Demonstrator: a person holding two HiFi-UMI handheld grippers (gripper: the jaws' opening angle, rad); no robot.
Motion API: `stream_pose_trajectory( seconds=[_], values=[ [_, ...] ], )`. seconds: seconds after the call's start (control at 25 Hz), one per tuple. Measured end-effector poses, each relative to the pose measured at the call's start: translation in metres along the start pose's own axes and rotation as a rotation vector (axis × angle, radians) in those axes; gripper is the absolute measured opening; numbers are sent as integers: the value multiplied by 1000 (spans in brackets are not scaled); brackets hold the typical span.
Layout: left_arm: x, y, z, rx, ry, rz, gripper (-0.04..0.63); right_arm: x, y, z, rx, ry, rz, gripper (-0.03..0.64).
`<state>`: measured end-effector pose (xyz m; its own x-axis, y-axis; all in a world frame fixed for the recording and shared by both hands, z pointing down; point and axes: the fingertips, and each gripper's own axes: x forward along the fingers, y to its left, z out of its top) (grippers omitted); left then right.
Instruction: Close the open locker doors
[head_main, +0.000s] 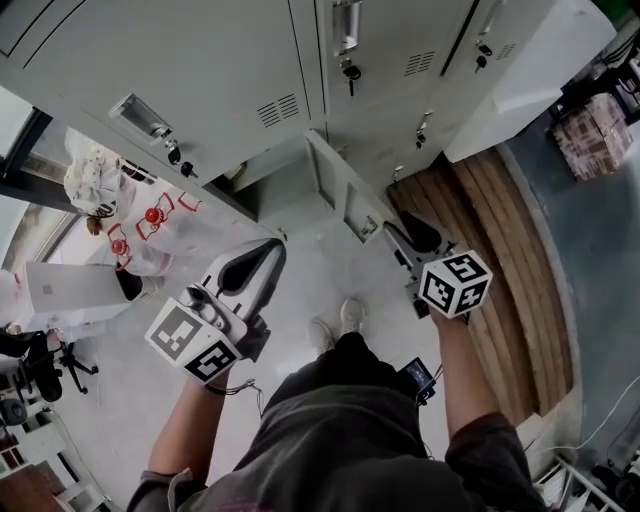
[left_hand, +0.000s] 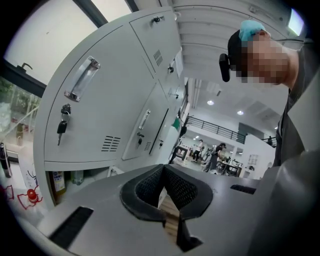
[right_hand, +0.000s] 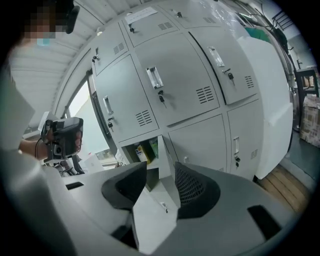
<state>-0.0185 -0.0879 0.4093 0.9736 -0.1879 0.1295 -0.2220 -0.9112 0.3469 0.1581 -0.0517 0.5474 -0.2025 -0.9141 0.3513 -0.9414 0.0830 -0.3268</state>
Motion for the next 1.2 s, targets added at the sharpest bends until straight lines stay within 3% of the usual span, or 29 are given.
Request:
stream_pose_trajectory(
  seconds=[0.68, 1.2],
  values=[
    [41, -3, -16, -19, 23, 60, 8, 16, -12, -21, 28, 52, 109, 137],
    [36, 15, -20, -43, 17, 38, 8, 22, -3, -28, 40, 73, 80, 120]
  ],
)
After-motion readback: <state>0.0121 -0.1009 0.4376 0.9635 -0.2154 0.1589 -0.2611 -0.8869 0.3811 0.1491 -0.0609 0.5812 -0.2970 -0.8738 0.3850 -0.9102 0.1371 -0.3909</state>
